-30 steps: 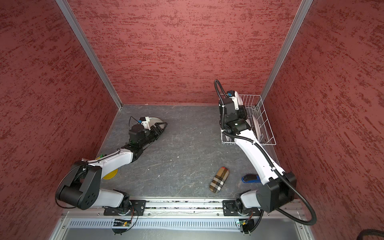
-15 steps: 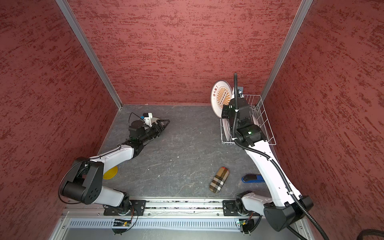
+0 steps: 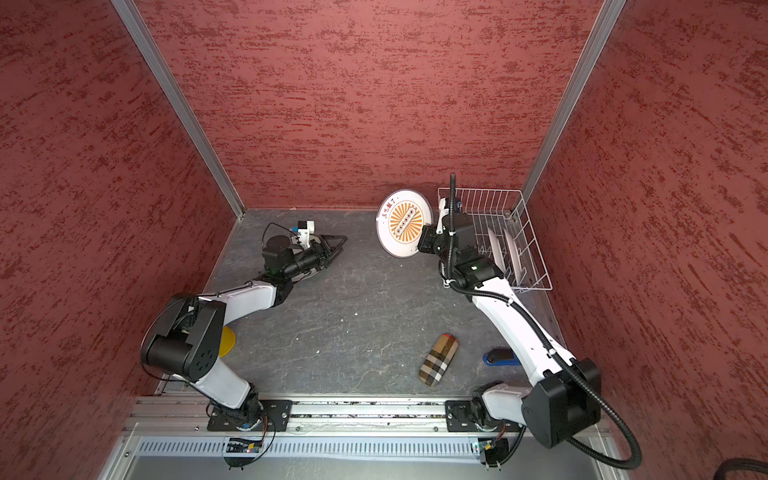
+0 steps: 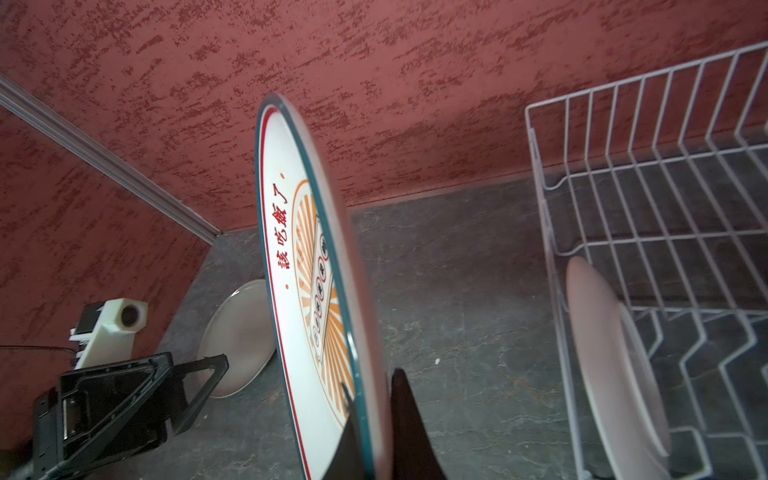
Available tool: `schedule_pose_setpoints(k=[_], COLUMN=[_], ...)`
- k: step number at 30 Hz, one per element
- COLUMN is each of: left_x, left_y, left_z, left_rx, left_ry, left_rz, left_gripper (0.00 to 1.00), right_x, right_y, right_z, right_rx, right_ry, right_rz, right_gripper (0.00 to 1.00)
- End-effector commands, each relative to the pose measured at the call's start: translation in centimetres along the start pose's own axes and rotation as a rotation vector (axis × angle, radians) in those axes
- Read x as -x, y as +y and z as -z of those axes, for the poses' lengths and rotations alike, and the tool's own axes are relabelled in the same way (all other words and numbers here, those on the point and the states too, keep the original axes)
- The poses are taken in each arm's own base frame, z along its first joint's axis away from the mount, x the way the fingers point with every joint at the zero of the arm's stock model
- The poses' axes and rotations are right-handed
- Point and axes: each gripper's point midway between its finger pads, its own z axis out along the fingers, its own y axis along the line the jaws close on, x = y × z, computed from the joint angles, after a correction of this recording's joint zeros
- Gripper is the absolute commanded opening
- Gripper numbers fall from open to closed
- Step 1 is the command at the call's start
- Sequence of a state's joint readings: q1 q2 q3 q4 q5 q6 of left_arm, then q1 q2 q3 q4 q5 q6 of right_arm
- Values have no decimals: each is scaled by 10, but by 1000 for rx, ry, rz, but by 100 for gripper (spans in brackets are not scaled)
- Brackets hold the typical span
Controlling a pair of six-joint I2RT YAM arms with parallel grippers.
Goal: Unload the plates from the dish rack
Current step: 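Bring the printed plate toward the left gripper and grasp its rim with it, then open the right gripper and pull back while the left gripper holds the plate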
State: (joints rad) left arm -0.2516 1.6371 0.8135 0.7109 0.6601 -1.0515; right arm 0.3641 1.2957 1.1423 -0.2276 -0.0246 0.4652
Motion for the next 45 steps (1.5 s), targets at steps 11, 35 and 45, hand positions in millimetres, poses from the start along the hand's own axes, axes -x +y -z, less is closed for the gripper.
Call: schedule_pose_setpoints(k=[11, 35, 45], left_x=[4, 1, 3], left_y=[-10, -5, 0], left_z=[-3, 0, 5], left_rx=[-50, -20, -1], left_ry=[27, 31, 12], left_rz=[-25, -20, -27], left_gripper=[70, 24, 0], right_x=[-17, -60, -61], right_y=[55, 65, 70], right_z=[-26, -57, -58], right_rx=[355, 446, 468], right_ry=[75, 261, 281], right_rz=[-231, -297, -289], right_gripper=[0, 0, 54])
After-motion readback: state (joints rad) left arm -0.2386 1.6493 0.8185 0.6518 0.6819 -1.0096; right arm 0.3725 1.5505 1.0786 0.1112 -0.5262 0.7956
